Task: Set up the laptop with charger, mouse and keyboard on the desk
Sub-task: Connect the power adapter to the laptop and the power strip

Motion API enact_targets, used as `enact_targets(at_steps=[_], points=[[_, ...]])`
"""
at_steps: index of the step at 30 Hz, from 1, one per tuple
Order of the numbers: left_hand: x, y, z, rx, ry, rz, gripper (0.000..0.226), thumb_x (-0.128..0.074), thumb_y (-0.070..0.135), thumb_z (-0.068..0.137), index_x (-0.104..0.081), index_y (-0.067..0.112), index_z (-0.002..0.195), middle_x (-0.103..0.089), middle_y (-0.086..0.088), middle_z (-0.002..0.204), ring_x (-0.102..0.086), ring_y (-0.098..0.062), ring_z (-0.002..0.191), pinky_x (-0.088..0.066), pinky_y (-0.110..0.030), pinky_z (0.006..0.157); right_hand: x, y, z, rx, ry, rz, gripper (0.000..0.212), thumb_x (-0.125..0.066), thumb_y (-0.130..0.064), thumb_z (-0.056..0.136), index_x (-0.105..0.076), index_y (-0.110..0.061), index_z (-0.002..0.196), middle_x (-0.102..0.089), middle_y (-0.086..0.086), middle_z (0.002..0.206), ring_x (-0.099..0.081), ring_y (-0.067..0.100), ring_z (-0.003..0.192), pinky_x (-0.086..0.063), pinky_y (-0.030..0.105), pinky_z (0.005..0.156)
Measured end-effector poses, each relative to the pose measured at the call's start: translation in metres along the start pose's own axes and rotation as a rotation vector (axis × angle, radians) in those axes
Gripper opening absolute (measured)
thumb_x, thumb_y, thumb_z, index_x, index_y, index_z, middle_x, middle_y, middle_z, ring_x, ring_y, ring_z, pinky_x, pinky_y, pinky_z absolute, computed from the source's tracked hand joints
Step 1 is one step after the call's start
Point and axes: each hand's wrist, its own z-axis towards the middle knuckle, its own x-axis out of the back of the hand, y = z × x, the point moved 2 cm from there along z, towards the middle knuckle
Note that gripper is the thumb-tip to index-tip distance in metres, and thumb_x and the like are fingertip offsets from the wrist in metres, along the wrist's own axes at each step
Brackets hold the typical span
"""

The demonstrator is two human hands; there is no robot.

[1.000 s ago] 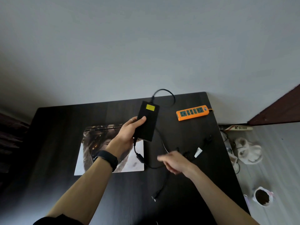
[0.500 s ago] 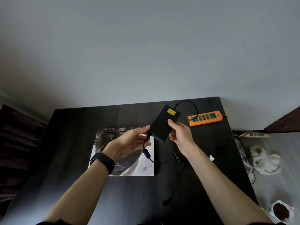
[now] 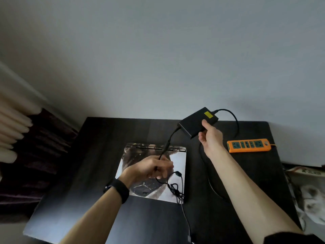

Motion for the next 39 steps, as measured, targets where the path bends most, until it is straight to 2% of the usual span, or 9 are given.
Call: enact_targets(at_steps=[2, 5, 10, 16, 22, 28, 34, 37, 39], points=[[0.012, -0.003, -0.009, 0.071, 0.032, 0.049, 0.024, -0.067, 0.021, 0.091, -0.066, 0.002, 0.076, -0.055, -0.005, 0.06, -0.045, -0.011, 0.048, -0.027, -0.022, 0.05, 0.01, -0.001, 0.015, -0.002, 0.101, 0.006, 0.019, -0.074, -0.026, 0.091, -0.061, -0.012, 0.092, -0.064, 0.004, 0.083, -0.058, 0.009, 0.058, -0.05, 0.018, 0.054], [0.038, 0.002, -0.019, 0.126, 0.097, 0.18, 0.03, -0.07, 0.024, 0.09, -0.068, 0.011, 0.062, -0.059, -0.007, 0.057, -0.053, -0.015, 0.048, -0.042, -0.02, 0.051, 0.022, 0.008, 0.035, -0.008, 0.201, -0.013, 0.021, -0.072, -0.028, 0.092, -0.057, -0.012, 0.091, -0.062, 0.002, 0.088, -0.059, 0.008, 0.061, -0.051, 0.016, 0.053], [0.079, 0.034, -0.014, 0.009, 0.315, 0.363, 0.032, -0.077, 0.033, 0.078, -0.07, 0.002, 0.074, -0.072, -0.023, 0.072, -0.067, -0.024, 0.066, -0.047, -0.031, 0.071, 0.011, 0.028, 0.053, -0.019, 0.303, 0.038, 0.036, -0.065, -0.032, 0.095, -0.057, -0.008, 0.121, -0.058, 0.0, 0.086, -0.064, 0.01, 0.069, -0.056, 0.024, 0.068], [0.115, 0.072, 0.04, 0.005, 0.449, 0.602, 0.035, -0.046, 0.033, 0.103, -0.053, 0.01, 0.078, -0.061, -0.004, 0.05, -0.058, -0.013, 0.043, -0.04, -0.019, 0.042, -0.026, 0.048, 0.093, -0.131, 0.26, 0.193, 0.037, -0.059, -0.023, 0.1, -0.052, -0.007, 0.132, -0.065, 0.001, 0.093, -0.069, 0.008, 0.073, -0.055, 0.015, 0.051], [0.151, 0.071, 0.123, -0.141, 0.392, -0.094, 0.03, -0.041, 0.016, 0.106, -0.058, 0.002, 0.086, -0.058, -0.007, 0.055, -0.06, -0.021, 0.057, -0.043, -0.027, 0.045, -0.047, 0.088, 0.16, -0.119, 0.228, 0.209, 0.042, -0.054, -0.011, 0.102, -0.045, -0.001, 0.141, -0.058, 0.004, 0.093, -0.066, 0.026, 0.114, -0.06, 0.021, 0.057], [0.16, 0.023, 0.192, -0.103, 0.237, -0.239, 0.022, -0.042, 0.014, 0.106, -0.057, 0.003, 0.094, -0.066, -0.008, 0.07, -0.065, -0.024, 0.071, -0.048, -0.034, 0.057, -0.049, 0.114, 0.208, -0.139, 0.348, 0.277, 0.033, -0.063, -0.018, 0.099, -0.056, -0.005, 0.128, -0.068, 0.011, 0.098, -0.074, 0.021, 0.094, -0.062, 0.029, 0.067], [0.166, -0.009, 0.231, -0.215, 0.258, 0.042, 0.029, -0.06, 0.032, 0.097, -0.07, 0.006, 0.106, -0.075, -0.01, 0.1, -0.063, -0.016, 0.084, -0.048, -0.013, 0.063, -0.032, 0.119, 0.221, -0.015, 0.448, -0.143, 0.022, -0.071, -0.022, 0.093, -0.068, -0.002, 0.098, -0.074, 0.015, 0.099, -0.073, 0.018, 0.084, -0.059, 0.026, 0.07], [0.17, -0.017, 0.242, -0.251, 0.268, 0.166, 0.034, -0.066, 0.046, 0.09, -0.072, 0.013, 0.099, -0.075, -0.006, 0.099, -0.07, -0.019, 0.095, -0.055, -0.03, 0.09, -0.045, 0.134, 0.198, -0.036, 0.267, -0.393, 0.024, -0.064, -0.031, 0.096, -0.069, -0.012, 0.111, -0.076, 0.002, 0.101, -0.071, 0.016, 0.086, -0.052, 0.025, 0.064], [0.174, -0.023, 0.248, -0.233, 0.255, 0.223, 0.038, -0.068, 0.055, 0.085, -0.072, 0.018, 0.095, -0.075, 0.0, 0.097, -0.069, -0.015, 0.096, -0.053, -0.033, 0.094, -0.061, 0.15, 0.177, 0.036, 0.116, -0.605, 0.025, -0.058, -0.04, 0.098, -0.071, -0.023, 0.111, -0.077, -0.008, 0.102, -0.068, 0.013, 0.087, -0.047, 0.028, 0.068]])
